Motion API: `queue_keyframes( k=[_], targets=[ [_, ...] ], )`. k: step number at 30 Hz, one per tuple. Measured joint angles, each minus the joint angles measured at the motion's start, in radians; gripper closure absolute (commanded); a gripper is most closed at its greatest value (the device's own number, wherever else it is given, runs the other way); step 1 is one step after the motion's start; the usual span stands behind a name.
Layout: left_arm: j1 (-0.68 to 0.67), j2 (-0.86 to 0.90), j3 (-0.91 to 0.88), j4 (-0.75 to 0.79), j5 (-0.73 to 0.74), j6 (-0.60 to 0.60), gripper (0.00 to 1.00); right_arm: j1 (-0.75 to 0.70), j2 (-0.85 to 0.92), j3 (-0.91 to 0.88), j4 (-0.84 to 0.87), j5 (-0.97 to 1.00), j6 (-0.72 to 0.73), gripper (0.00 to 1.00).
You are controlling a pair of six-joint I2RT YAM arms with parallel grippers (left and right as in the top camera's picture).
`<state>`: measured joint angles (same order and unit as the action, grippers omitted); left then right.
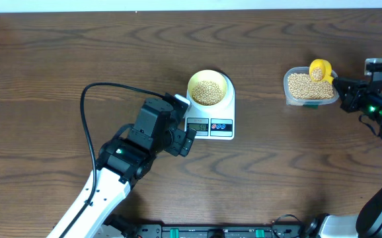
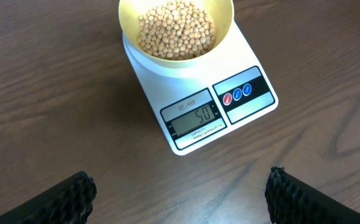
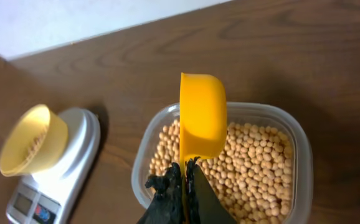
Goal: Scoop item into bowl and weigh 50g on scale
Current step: 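Lower the scoop into the tub of soybeans, right gripper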
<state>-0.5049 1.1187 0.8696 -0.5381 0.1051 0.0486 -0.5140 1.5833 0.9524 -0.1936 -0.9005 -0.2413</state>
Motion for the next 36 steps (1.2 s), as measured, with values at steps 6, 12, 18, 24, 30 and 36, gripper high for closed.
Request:
queue_keyframes(
  k=[6, 12, 18, 24, 30, 36],
  targets=[
    [0.000, 0.000, 0.000, 0.000, 0.000, 0.000, 0.11, 0.000, 0.000, 0.000, -0.076, 0.005, -0.268, 0.99],
    [0.000, 0.000, 0.000, 0.000, 0.000, 0.000, 0.11, 0.001, 0.000, 0.000, -0.078, 0.037, -0.490, 0.99],
    [0.000, 0.000, 0.000, 0.000, 0.000, 0.000, 0.11, 0.001, 0.000, 0.000, -0.079, 0.108, -0.663, 0.99],
    [0.000, 0.000, 0.000, 0.000, 0.000, 0.000, 0.11, 0.001, 0.000, 0.000, -0.077, 0.151, -0.761, 0.99],
    [0.000, 0.000, 0.000, 0.000, 0.000, 0.000, 0.11, 0.001, 0.000, 0.000, -0.076, 0.165, -0.795, 0.99],
    [0.000, 0.000, 0.000, 0.000, 0.000, 0.000, 0.11, 0.001, 0.000, 0.000, -0.061, 0.166, -0.791, 0.99]
  ],
)
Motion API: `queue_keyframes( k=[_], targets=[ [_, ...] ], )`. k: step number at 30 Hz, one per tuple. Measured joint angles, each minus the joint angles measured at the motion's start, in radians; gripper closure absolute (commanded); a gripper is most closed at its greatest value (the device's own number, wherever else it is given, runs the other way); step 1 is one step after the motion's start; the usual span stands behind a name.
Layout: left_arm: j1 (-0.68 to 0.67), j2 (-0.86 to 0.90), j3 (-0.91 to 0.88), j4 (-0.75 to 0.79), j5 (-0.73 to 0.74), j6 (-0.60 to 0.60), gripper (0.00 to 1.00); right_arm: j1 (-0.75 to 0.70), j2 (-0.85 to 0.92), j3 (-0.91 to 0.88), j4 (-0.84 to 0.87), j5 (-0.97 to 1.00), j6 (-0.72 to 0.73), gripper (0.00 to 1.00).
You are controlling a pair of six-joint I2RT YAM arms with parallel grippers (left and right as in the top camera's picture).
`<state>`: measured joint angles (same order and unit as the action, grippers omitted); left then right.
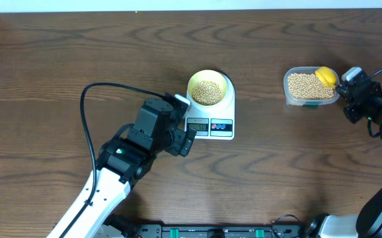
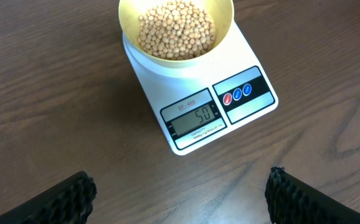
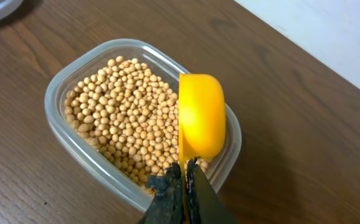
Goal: Scoop item into bowl and weigh 50g on scale
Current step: 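Lower the scoop into the tub of soybeans, right gripper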
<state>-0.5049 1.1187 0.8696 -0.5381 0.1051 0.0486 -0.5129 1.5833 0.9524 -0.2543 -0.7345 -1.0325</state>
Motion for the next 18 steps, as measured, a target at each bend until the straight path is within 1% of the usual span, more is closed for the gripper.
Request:
queue_keyframes(
  k=[4, 7, 11, 18],
  targets=[
    [0.000, 0.000, 0.000, 0.000, 0.000, 0.000, 0.11, 0.000, 0.000, 0.000, 0.006, 0.002, 0.044, 0.99],
    [0.000, 0.000, 0.000, 0.000, 0.000, 0.000, 0.11, 0.000, 0.000, 0.000, 0.006, 0.003, 0.124, 0.99],
    [0.000, 0.000, 0.000, 0.000, 0.000, 0.000, 0.11, 0.000, 0.000, 0.000, 0.006, 0.003, 0.281, 0.99],
    [0.000, 0.000, 0.000, 0.000, 0.000, 0.000, 0.11, 0.000, 0.000, 0.000, 0.006, 0.003, 0.606, 0.99]
  ],
)
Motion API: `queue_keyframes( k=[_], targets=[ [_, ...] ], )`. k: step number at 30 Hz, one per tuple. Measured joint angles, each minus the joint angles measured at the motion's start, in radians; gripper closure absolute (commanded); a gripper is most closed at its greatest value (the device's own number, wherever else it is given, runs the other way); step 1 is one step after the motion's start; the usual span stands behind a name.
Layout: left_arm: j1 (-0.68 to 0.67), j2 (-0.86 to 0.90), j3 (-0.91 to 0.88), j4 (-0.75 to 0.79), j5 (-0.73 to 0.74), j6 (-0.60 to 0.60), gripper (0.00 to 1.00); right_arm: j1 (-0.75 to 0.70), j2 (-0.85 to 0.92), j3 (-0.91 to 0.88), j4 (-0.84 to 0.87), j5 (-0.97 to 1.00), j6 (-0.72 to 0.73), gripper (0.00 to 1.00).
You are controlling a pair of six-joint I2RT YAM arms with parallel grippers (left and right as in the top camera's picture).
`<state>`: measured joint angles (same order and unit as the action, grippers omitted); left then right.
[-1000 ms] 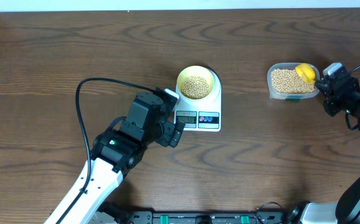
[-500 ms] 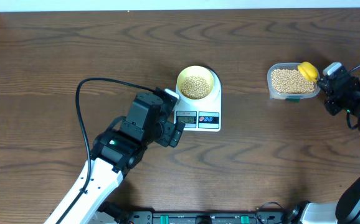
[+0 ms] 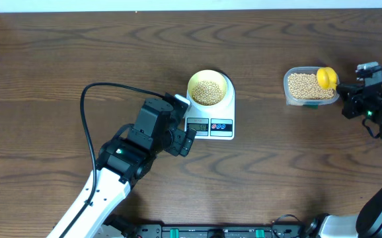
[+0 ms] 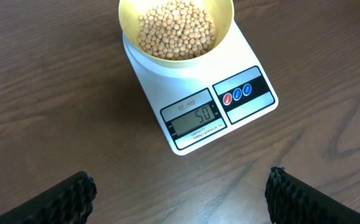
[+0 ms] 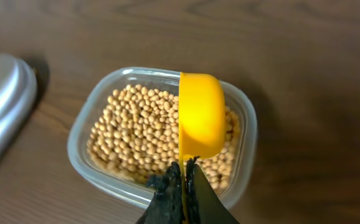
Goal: Scoop item into bowl and weigh 50g on scale
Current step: 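Lower the scoop into the tub of soybeans, right gripper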
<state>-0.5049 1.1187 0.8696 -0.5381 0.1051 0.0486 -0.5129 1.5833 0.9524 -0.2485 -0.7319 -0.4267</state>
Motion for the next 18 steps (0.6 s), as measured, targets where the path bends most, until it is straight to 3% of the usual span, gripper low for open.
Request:
queue_keyframes(
  k=[9, 18],
  targets=[
    [0.000, 0.000, 0.000, 0.000, 0.000, 0.000, 0.11, 0.000, 0.000, 0.000, 0.000, 0.000, 0.389, 0.98],
    [0.000, 0.000, 0.000, 0.000, 0.000, 0.000, 0.11, 0.001, 0.000, 0.000, -0.001, 0.000, 0.566, 0.99]
  ],
)
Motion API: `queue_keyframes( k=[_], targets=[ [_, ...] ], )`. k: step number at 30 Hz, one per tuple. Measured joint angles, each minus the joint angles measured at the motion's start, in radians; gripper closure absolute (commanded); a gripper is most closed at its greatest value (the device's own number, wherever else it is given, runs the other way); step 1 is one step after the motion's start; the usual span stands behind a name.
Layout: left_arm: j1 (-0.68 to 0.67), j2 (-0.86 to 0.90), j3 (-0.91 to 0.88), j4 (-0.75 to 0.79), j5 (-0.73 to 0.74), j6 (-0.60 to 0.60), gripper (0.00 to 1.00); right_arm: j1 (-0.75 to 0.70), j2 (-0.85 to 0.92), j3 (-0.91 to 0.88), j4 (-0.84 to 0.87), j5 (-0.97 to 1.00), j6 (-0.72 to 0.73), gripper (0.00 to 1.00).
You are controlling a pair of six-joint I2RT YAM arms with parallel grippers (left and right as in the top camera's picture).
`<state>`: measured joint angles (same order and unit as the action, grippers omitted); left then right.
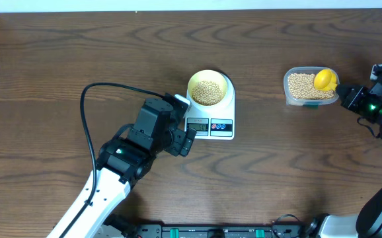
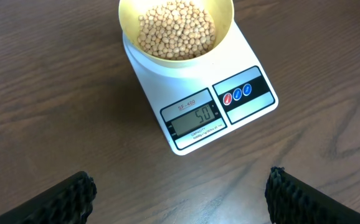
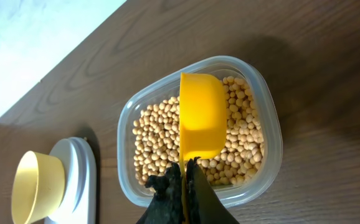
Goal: Scoop item into bowl and weigh 50g on scale
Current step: 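Lower the scoop into the tub of soybeans, right gripper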
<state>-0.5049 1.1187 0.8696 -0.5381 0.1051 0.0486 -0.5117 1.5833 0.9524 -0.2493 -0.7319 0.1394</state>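
A yellow bowl [image 1: 209,88] of soybeans sits on the white scale [image 1: 219,127]; its display [image 2: 195,117] reads 50. My left gripper [image 2: 180,193] hovers open in front of the scale, nothing between its fingers. At the far right a clear plastic container [image 1: 308,89] holds more soybeans. My right gripper [image 3: 184,177] is shut on the handle of a yellow scoop [image 3: 201,117], which hangs over the container's beans [image 3: 161,140] with its back to the wrist camera.
The left arm's black cable [image 1: 95,99] loops over the table left of the scale. The table's far edge [image 3: 49,68] runs close behind the container. Brown wood surrounds the scale and container.
My right gripper has turned and shifted a little to the right, so the scoop sits over the container at a new angle. The left arm, bowl and scale reading are unchanged.
The scale read 50 throughout and the left gripper stayed open in front of it. The right gripper kept the scoop over the bean container the whole time, only changing its angle and position slightly from one moment to the other.
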Motion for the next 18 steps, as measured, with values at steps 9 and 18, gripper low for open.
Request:
queue_keyframes(
  k=[9, 18],
  targets=[
    [0.000, 0.000, 0.000, 0.000, 0.000, 0.000, 0.11, 0.047, 0.000, 0.000, -0.001, 0.018, 0.034, 0.75],
    [0.000, 0.000, 0.000, 0.000, 0.000, 0.000, 0.11, 0.059, 0.000, 0.000, -0.002, 0.056, 0.040, 0.01]
  ],
)
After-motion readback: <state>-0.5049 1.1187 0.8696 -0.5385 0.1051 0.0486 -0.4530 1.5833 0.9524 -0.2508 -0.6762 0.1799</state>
